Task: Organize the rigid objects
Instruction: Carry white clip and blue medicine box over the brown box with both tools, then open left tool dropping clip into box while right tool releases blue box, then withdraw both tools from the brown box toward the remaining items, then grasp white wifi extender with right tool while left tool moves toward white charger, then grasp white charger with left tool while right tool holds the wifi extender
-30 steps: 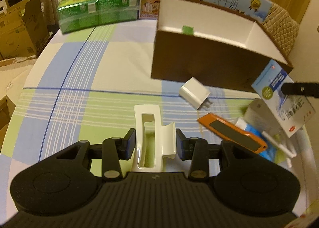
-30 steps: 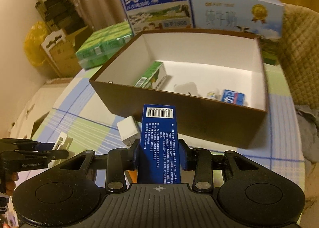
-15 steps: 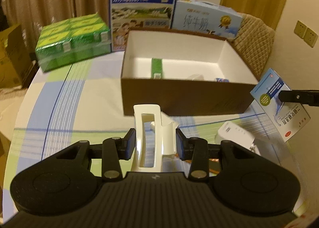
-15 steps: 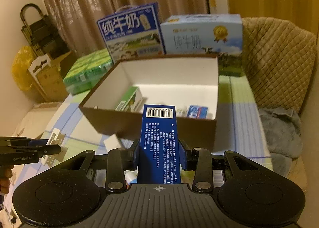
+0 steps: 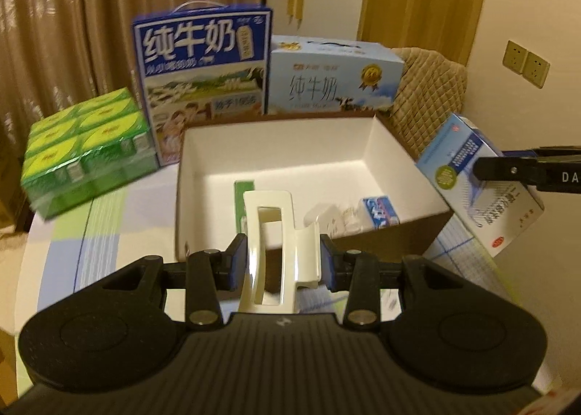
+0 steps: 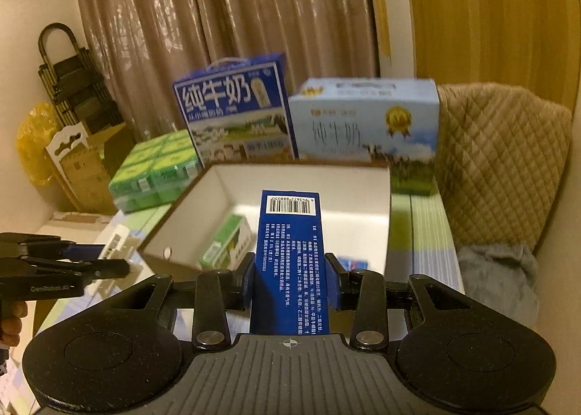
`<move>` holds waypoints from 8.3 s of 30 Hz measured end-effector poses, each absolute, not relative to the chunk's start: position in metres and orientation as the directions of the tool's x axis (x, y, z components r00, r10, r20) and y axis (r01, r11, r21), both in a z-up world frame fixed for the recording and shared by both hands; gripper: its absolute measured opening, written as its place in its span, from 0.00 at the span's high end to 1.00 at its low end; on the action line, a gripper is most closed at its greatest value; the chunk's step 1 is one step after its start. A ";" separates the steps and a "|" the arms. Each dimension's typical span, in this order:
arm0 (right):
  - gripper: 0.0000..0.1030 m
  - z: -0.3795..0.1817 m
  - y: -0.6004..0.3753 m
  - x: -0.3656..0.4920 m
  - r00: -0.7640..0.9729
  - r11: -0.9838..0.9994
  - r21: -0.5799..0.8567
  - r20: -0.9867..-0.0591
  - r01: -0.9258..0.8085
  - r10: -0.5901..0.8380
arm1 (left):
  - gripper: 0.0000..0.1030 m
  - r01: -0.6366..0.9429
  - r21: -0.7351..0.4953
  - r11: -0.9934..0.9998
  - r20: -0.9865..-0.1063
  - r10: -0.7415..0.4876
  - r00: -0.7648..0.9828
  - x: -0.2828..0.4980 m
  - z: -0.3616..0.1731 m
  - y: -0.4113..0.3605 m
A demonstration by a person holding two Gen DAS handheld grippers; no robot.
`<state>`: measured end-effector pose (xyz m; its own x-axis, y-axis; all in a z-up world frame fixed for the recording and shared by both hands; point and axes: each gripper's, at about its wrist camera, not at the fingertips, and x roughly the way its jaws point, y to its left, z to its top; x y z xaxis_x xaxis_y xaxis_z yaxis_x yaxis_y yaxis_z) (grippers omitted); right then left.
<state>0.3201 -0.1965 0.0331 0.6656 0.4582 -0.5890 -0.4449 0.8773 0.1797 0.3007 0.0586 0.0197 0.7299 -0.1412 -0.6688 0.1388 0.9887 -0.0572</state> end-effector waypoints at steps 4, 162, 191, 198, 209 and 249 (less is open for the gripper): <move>0.66 0.040 -0.185 0.341 0.683 0.873 0.157 -0.564 -0.462 0.464 | 0.65 0.158 -0.049 0.986 -0.671 -0.150 0.726 0.332 0.022 0.054; 0.34 -0.077 -0.169 0.233 0.503 0.920 0.139 -0.803 -0.366 0.321 | 0.29 -0.005 -0.050 0.999 -0.864 -0.040 0.502 0.208 -0.062 0.065; 0.34 -0.125 -0.147 0.313 0.442 0.852 0.011 -0.851 -0.524 0.283 | 0.29 -0.054 -0.074 0.996 -0.868 -0.037 0.495 0.249 -0.091 0.091; 0.35 -0.141 -0.140 0.318 0.422 0.822 -0.014 -0.863 -0.569 0.277 | 0.29 -0.054 -0.097 0.994 -0.860 -0.057 0.506 0.270 -0.097 0.086; 0.49 -0.140 -0.163 0.322 0.433 0.862 0.006 -0.863 -0.506 0.261 | 0.29 -0.060 -0.130 0.990 -0.864 -0.083 0.496 0.309 -0.114 0.071; 0.49 -0.131 -0.230 0.318 0.490 0.945 0.065 -0.842 -0.322 0.225 | 0.38 0.031 0.057 0.998 -0.846 0.031 0.533 0.326 -0.132 0.109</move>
